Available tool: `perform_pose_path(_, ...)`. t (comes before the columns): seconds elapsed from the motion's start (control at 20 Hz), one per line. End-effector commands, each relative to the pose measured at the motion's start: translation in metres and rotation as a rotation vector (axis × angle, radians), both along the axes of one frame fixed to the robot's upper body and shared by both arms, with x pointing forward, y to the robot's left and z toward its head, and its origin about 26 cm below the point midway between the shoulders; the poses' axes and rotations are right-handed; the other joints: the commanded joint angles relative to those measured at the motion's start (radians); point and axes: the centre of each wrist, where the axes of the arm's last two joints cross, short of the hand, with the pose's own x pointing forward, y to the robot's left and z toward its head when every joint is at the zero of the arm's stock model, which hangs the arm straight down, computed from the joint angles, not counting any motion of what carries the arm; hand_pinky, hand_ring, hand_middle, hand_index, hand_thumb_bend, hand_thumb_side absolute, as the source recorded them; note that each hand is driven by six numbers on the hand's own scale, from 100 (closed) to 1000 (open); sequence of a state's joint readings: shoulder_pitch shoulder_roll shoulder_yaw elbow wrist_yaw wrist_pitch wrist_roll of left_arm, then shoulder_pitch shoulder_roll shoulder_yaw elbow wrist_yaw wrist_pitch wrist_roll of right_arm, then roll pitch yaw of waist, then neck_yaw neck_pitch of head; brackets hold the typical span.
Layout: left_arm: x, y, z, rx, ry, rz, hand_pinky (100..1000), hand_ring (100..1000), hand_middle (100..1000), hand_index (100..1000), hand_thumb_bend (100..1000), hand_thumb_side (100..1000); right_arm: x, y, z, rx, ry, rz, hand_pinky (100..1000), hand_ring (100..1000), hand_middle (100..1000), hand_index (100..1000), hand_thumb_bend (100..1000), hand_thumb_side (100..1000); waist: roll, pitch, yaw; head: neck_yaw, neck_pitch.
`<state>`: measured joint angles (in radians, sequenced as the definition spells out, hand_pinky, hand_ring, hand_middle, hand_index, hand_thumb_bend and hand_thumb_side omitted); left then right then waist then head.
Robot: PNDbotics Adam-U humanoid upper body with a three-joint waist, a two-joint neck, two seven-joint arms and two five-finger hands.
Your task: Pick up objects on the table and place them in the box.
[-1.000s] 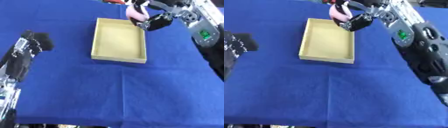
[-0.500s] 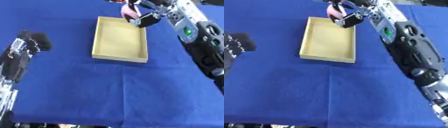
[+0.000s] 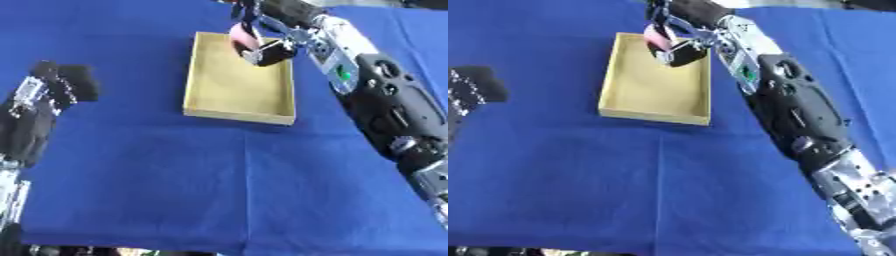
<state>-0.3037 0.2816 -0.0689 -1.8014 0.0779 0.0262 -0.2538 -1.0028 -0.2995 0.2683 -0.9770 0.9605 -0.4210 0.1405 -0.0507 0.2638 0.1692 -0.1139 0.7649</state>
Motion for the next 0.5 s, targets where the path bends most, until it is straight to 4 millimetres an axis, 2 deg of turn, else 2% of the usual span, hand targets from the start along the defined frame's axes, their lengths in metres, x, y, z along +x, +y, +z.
perform_pose_path(0.05,-0.001,-0.001,0.009,-0.002,-0.032,-0.013,749,688,624,781,170,1000,0.004,-0.002,0.0,0.004,0.0,-0.023,662,678,737,431,100,328,0.008,-0.016,-0.002,-0.003,0.005)
perform_pose_path(0.25,-0.001,-0.001,0.008,-0.003,-0.031,-0.012,750,687,624,781,170,1000,0.008,-0.005,-0.013,0.018,0.041,-0.057,655,674,736,446,100,360,0.011,-0.014,-0.003,-0.004,0.005)
perform_pose_path(0.5,-0.001,-0.001,0.008,-0.002,-0.032,-0.01,750,687,624,781,170,1000,0.01,-0.01,-0.023,0.021,0.072,-0.094,662,687,749,513,100,406,0.015,-0.013,-0.004,-0.007,0.005)
